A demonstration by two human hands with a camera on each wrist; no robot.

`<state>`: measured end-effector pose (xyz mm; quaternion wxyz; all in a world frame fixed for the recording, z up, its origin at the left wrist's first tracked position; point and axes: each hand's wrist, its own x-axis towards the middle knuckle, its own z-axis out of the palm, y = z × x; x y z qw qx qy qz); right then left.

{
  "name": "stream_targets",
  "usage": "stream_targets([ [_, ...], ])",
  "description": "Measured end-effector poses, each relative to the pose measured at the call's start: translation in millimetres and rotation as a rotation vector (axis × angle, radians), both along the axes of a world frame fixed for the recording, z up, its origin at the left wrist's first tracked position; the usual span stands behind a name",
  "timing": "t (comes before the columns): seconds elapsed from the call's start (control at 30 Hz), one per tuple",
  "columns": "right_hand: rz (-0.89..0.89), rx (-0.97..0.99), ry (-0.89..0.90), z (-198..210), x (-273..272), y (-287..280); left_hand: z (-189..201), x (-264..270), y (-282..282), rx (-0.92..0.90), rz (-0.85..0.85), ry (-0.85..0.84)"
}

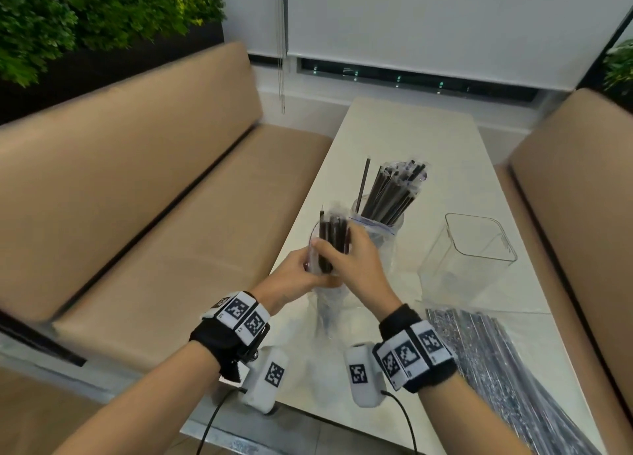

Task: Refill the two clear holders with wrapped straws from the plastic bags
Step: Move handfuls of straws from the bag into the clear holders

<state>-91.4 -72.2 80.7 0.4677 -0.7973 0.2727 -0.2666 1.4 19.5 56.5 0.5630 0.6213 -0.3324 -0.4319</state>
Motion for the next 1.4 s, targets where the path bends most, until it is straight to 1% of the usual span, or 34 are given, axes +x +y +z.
stream_targets([
  [0.07, -0.035, 0.088, -0.021, 0.0, 1.3, -5.7, -0.5, -0.3, 1.5, 0.035, -0.009, -0.018],
  [0.13, -0.059, 0.140, -0.045, 2.8, -1.9, -14.4, -2.5, 1.3, 3.4, 0.060, -0.002, 0.011],
  [0.2, -0.102, 0.176, -0.105, 9.0, -7.8, -26.5, -4.6, 3.4, 5.8, 0.068, -0.010, 0.028],
  [0.37, -0.229, 0.163, -0.150, 37.3, -21.8, -63.2, -6.1, 5.9, 6.1, 0.102, -0.051, 0.071],
  [0.5, -0.344, 0.172, -0.261, 62.4, -30.2, -82.5, -3.7, 3.6, 1.9, 0.143, -0.038, 0.163],
  [0.53, -0.334, 0.193, -0.280, 66.4, -31.6, -85.5, -3.1, 2.3, 0.8, 0.156, -0.038, 0.181],
  [0.6, -0.259, 0.259, -0.303, 71.7, -33.7, -86.1, -4.4, 1.1, -2.0, 0.164, -0.038, 0.218],
  [0.7, -0.178, 0.282, -0.312, 70.5, -35.2, -79.8, -6.3, 0.5, -7.2, 0.147, -0.035, 0.272],
  [0.77, -0.163, 0.302, -0.329, 67.9, -34.3, -75.0, -6.5, 0.3, -10.4, 0.149, -0.028, 0.272],
  [0.87, -0.195, 0.321, -0.351, 70.4, -33.3, -74.9, -6.4, 0.0, -14.2, 0.163, 0.010, 0.260],
  [0.97, -0.229, 0.193, -0.380, 96.3, -36.7, -80.0, -13.1, 0.0, -12.5, 0.253, 0.046, 0.239],
  [1.1, -0.301, 0.035, -0.618, 153.1, -38.8, -96.5, -30.0, -1.2, -3.6, 0.398, 0.068, 0.279],
  [1.13, -0.317, 0.017, -0.694, 166.1, -38.2, -100.0, -34.7, -0.3, -0.9, 0.432, 0.085, 0.240],
  [1.17, -0.328, -0.002, -0.762, 175.7, -36.6, -104.0, -38.5, 1.6, 2.8, 0.468, 0.124, 0.164],
  [1.23, -0.360, -0.070, -0.830, 187.6, -29.4, -107.0, -44.1, 9.9, 15.4, 0.487, 0.274, -0.023],
  [1.27, -0.382, -0.120, -0.819, 188.2, -23.1, -107.0, -47.6, 16.8, 25.2, 0.458, 0.353, -0.074],
  [1.3, -0.400, -0.173, -0.784, 186.6, -15.7, -104.6, -48.4, 22.3, 36.6, 0.411, 0.414, -0.089],
  [1.33, -0.410, -0.218, -0.731, 181.4, -7.6, -102.0, -51.2, 30.2, 51.0, 0.371, 0.471, -0.091],
  [1.4, -0.400, -0.280, -0.608, 162.6, 7.5, -97.0, -62.6, 46.5, 85.6, 0.322, 0.608, -0.038],
])
